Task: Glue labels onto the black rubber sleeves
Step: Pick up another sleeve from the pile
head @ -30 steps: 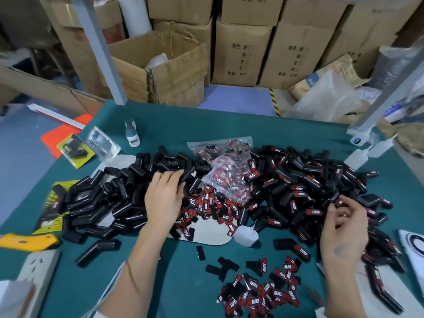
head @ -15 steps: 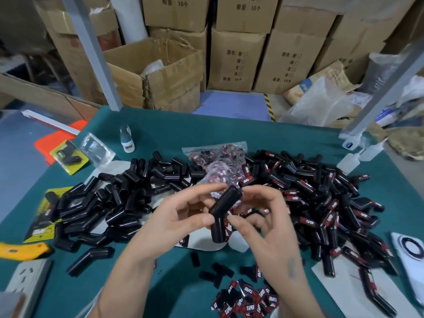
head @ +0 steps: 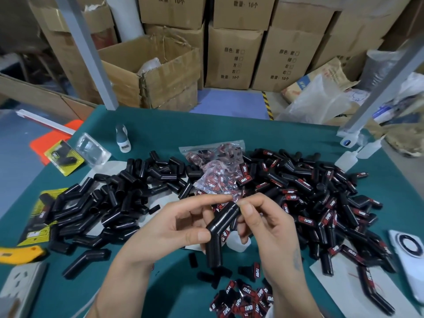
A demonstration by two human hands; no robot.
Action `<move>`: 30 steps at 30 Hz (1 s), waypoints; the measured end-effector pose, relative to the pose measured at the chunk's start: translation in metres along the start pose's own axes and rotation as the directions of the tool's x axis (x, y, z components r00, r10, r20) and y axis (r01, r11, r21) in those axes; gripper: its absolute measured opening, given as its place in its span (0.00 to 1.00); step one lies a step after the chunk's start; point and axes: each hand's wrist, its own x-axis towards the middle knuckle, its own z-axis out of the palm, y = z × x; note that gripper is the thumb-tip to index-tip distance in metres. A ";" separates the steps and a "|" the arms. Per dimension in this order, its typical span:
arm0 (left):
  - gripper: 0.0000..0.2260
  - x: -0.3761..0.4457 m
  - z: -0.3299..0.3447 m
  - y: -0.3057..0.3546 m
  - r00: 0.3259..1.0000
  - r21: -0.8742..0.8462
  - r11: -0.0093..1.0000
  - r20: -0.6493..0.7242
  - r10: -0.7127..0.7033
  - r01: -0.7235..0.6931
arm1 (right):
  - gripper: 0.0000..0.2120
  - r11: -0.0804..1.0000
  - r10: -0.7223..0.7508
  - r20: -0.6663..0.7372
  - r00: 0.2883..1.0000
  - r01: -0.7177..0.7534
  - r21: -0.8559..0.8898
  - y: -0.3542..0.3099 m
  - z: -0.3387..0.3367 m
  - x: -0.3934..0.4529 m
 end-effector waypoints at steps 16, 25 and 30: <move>0.27 -0.003 0.005 0.002 0.998 0.108 0.994 -0.060 0.000 0.006 | 0.01 0.943 -0.260 -0.056 0.964 0.240 -0.232 -0.009 0.000 -0.002; 0.27 0.000 0.015 -0.003 0.999 0.051 0.998 -0.048 0.025 -0.022 | 0.05 0.865 -0.390 -0.111 0.914 0.323 -0.383 -0.002 0.009 0.000; 0.27 0.004 0.018 -0.007 0.998 0.063 0.998 -0.058 0.028 -0.024 | 0.04 0.822 -0.390 -0.089 0.916 0.303 -0.483 0.009 0.011 0.002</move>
